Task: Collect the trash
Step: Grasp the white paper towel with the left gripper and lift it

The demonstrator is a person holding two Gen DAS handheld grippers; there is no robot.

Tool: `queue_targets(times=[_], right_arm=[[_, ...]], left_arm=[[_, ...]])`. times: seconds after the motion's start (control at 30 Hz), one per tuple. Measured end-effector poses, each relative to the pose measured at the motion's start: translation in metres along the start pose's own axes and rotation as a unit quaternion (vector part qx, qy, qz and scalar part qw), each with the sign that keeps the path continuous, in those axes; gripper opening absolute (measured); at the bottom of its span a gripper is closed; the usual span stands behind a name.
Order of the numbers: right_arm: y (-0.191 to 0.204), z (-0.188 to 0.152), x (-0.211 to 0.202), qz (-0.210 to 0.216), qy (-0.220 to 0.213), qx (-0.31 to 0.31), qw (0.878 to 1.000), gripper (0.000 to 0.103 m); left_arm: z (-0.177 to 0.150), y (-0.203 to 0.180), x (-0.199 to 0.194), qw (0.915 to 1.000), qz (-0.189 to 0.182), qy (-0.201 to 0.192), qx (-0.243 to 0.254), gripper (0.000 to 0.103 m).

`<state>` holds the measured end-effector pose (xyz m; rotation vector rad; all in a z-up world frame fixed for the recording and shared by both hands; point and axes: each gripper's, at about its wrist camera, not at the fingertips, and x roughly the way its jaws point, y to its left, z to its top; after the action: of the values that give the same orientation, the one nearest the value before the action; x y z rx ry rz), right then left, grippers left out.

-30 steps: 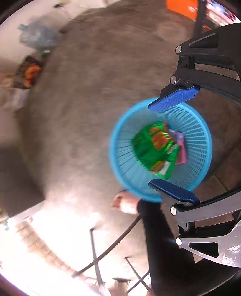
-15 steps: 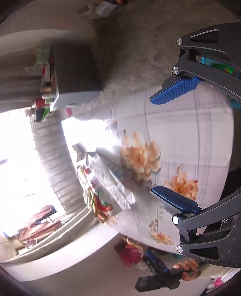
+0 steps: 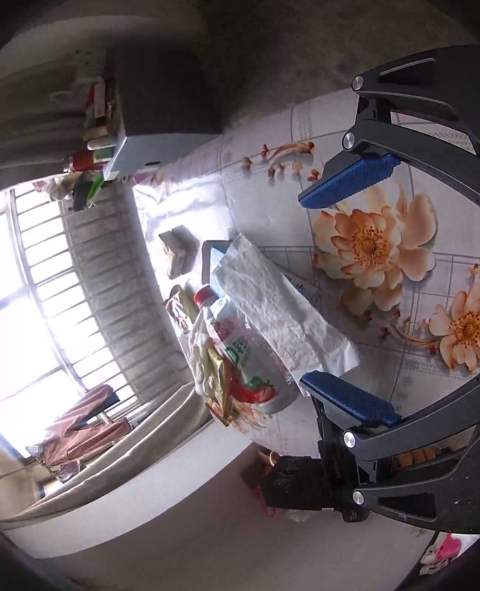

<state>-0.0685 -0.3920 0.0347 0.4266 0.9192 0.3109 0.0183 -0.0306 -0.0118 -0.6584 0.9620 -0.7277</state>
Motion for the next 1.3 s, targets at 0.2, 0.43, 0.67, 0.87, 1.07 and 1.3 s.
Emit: queue_targets(times=[0.2, 0.43, 0.67, 0.87, 1.07, 1.3], right_arm=[[-0.003, 0.000, 0.005, -0.007, 0.011, 0.001, 1.000, 0.086], [-0.004, -0.002, 0.015, -0.013, 0.018, 0.016, 1.000, 0.086], [-0.023, -0.011, 0.001, -0.025, 0.011, 0.044, 0.999, 0.086], [-0.036, -0.016, -0.011, -0.026, 0.007, 0.051, 0.998, 0.086], [-0.039, -0.019, -0.014, -0.022, 0.007, 0.048, 0.999, 0.086], [-0.027, -0.021, -0.015, -0.012, 0.011, 0.041, 0.999, 0.086]], left_arm=[[-0.023, -0.002, -0.049, 0.9997, 0.000, -0.025, -0.005, 0.001], [-0.037, -0.038, -0.074, 0.9828, 0.107, -0.066, 0.136, 0.023], [-0.030, -0.105, 0.003, 0.9194, 0.186, -0.037, 0.344, 0.072], [0.000, -0.102, 0.064, 0.9056, 0.230, 0.008, 0.357, 0.050], [-0.008, -0.106, 0.072, 0.8899, 0.256, 0.013, 0.378, 0.005], [-0.015, -0.129, 0.024, 0.9050, 0.211, -0.038, 0.368, 0.004]])
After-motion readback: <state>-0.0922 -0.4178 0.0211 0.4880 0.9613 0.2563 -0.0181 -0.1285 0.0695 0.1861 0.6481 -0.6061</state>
